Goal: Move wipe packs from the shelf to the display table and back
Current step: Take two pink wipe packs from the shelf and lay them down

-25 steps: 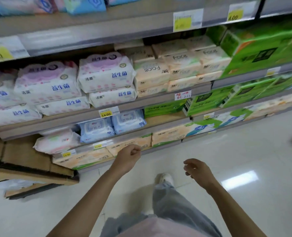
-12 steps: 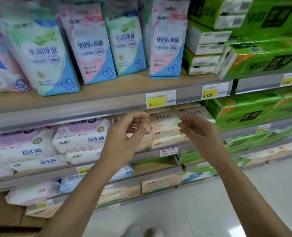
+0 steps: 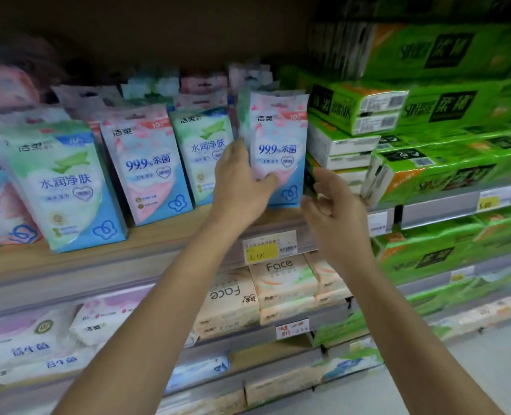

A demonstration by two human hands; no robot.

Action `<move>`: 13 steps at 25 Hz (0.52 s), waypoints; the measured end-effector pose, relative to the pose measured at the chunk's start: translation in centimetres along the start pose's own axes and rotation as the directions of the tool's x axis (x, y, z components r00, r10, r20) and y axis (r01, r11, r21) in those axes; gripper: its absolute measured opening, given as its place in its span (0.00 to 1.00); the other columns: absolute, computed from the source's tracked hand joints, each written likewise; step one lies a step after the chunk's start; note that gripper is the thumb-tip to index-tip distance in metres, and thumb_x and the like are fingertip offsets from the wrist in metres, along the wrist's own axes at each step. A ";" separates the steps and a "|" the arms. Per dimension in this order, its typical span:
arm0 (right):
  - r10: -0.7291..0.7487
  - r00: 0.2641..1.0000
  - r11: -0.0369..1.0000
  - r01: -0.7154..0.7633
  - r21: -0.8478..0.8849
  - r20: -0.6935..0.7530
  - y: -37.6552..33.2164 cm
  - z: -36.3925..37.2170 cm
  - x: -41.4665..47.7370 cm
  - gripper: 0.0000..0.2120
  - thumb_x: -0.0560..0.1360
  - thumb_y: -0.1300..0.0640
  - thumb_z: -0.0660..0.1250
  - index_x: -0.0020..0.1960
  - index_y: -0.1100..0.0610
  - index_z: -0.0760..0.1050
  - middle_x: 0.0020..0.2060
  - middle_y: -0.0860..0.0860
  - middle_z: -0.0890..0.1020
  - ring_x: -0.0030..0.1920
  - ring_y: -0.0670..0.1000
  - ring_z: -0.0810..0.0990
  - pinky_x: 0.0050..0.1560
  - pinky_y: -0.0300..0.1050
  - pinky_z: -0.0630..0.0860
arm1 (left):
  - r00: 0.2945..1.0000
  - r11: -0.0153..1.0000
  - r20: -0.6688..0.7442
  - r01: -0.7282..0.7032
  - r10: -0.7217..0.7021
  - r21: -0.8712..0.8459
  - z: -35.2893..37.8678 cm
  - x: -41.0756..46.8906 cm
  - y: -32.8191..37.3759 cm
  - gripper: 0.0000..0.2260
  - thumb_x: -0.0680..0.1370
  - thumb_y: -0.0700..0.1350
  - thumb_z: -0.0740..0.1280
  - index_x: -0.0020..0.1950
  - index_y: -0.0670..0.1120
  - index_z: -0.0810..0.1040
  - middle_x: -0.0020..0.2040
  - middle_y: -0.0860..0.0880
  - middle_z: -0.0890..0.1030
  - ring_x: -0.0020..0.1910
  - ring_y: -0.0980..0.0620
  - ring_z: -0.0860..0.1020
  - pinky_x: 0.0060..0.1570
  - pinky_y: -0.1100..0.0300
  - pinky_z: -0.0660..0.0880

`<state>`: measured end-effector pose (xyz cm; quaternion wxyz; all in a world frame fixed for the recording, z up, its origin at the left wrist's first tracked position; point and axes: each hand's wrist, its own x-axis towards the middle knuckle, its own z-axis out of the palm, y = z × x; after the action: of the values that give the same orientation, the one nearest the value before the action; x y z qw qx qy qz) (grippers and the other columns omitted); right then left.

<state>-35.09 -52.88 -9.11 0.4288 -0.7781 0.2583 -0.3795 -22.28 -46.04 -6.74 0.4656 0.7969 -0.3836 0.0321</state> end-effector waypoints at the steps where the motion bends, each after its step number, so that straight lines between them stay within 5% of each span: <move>1: 0.021 0.999 0.999 -0.020 -0.027 0.025 -0.1 0.1 0.1 0.23 0.77 0.61 0.63 0.70 0.55 0.65 0.52 0.46 0.78 0.40 0.34 0.75 0.34 0.22 0.68 | 1.000 1.000 0.002 -0.015 0.015 0.003 0.6 -0.1 -0.1 0.22 0.72 0.46 0.70 0.63 0.41 0.69 0.62 0.45 0.71 0.56 0.53 0.69 0.50 0.69 0.65; 3: 0.034 0.996 0.998 -0.029 -0.060 0.077 -0.2 0.4 0.4 0.25 0.76 0.61 0.62 0.72 0.54 0.61 0.52 0.47 0.77 0.42 0.42 0.76 0.32 0.26 0.69 | 1.000 0.998 0.001 -0.011 0.011 -0.064 1.5 -0.6 -0.3 0.20 0.72 0.45 0.70 0.62 0.45 0.70 0.58 0.49 0.73 0.52 0.57 0.71 0.39 0.71 0.66; 8: 0.014 0.996 0.997 -0.007 -0.079 0.091 -0.2 1.7 0.9 0.17 0.74 0.60 0.63 0.62 0.53 0.67 0.50 0.49 0.81 0.48 0.52 0.81 0.43 0.52 0.79 | 0.999 0.976 -0.027 0.040 -0.047 -0.214 1.3 -1.5 -0.6 0.19 0.73 0.43 0.70 0.62 0.52 0.71 0.53 0.57 0.78 0.51 0.59 0.76 0.42 0.78 0.70; 10: 0.010 0.998 0.998 -0.006 -0.067 0.058 -0.4 1.9 0.7 0.17 0.74 0.61 0.64 0.61 0.53 0.69 0.49 0.48 0.81 0.49 0.51 0.80 0.47 0.51 0.79 | 0.996 0.969 -0.052 0.062 -0.076 -0.237 0.9 -1.4 -1.1 0.25 0.71 0.44 0.72 0.65 0.49 0.68 0.56 0.54 0.77 0.54 0.56 0.77 0.51 0.67 0.74; 13: 0.053 0.997 0.998 -0.054 0.029 0.059 -1.0 2.4 0.7 0.19 0.75 0.63 0.63 0.65 0.53 0.68 0.44 0.37 0.76 0.45 0.40 0.78 0.46 0.37 0.77 | 0.990 0.973 -0.079 0.096 -0.115 -0.210 0.0 -1.1 -2.1 0.26 0.70 0.44 0.74 0.65 0.46 0.68 0.58 0.50 0.77 0.54 0.53 0.76 0.52 0.60 0.74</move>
<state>-32.72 -51.73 -8.78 0.4580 -0.7749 0.2607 -0.3491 -21.69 -44.80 -8.72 0.5632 0.7616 -0.3207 0.0035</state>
